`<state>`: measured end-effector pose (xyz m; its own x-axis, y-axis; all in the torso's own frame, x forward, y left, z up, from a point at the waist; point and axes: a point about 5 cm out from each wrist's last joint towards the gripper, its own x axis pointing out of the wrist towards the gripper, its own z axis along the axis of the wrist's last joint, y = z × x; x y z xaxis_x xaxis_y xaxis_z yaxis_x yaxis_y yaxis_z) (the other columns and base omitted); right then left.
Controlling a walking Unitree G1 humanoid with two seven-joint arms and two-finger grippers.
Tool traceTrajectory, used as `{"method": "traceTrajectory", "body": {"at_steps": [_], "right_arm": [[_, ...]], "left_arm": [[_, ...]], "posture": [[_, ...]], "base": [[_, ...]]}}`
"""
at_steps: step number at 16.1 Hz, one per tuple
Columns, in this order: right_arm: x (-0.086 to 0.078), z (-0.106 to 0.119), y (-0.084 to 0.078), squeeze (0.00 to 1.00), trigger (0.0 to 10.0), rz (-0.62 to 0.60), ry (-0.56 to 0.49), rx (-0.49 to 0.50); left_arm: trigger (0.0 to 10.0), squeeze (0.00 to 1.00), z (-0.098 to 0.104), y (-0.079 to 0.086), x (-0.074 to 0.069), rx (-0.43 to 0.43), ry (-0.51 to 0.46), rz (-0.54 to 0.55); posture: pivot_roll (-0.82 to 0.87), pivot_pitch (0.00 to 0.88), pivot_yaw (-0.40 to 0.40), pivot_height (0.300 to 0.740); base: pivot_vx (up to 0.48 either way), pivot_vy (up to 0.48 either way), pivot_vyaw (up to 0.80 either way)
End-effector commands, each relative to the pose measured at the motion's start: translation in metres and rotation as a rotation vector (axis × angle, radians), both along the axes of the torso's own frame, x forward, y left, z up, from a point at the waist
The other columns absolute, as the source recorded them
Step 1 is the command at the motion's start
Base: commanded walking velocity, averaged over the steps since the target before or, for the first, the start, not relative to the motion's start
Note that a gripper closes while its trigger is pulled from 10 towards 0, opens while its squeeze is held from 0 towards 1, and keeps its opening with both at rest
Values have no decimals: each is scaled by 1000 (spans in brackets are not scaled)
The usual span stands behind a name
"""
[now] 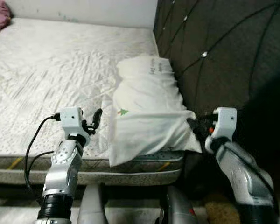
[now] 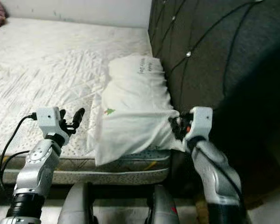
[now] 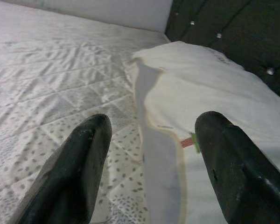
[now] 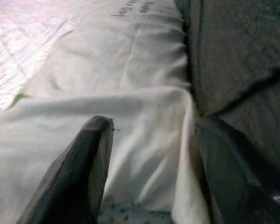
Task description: Clean up the room
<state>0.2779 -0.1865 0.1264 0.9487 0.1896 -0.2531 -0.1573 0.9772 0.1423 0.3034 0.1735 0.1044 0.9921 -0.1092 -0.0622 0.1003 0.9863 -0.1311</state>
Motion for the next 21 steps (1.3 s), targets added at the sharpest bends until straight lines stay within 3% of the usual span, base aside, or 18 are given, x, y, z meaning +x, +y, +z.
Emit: {"method": "traceTrajectory", "body": {"at_steps": [1,3,4,5,8,10,13,19,21], "right_arm": [[-4,3,6,0,10000,56,-16,-26],[-14,-5,10,0,10000,-10,-40,-91],[-15,-5,14,0,10000,-44,-92,-52],[-17,-7,13,0,10000,-175,-93,-2],[-7,-1,8,0,10000,-228,-178,-22],[8,5,12,0,10000,-222,-242,-53],[8,3,25,0,10000,-144,-276,-33],[7,-7,50,0,10000,-118,-288,17],[11,-3,53,0,10000,-88,-310,5]], "left_arm": [[10000,0,2,-1,3,18,1,-23],[10000,0,-9,4,5,48,29,-53],[10000,0,-11,7,5,51,31,-49],[10000,0,-11,12,3,40,30,-22],[10000,0,-11,25,-5,47,1,72],[10000,0,-12,33,-8,48,-7,118],[10000,0,-10,34,-13,62,-9,101],[10000,0,-20,38,-15,63,25,99],[10000,0,-15,30,-10,49,9,99]], "posture": [[-149,0,18,605],[-170,0,52,605],[-166,0,52,605],[-145,0,42,605],[-80,0,-26,605],[-50,0,-39,605],[-15,0,-33,609],[-23,0,-36,684],[-20,0,-36,709]], "base": [[0,0,0],[0,0,0],[0,0,0],[0,0,0],[0,0,0],[0,0,0],[0,0,0],[0,0,0],[0,0,0]]}}
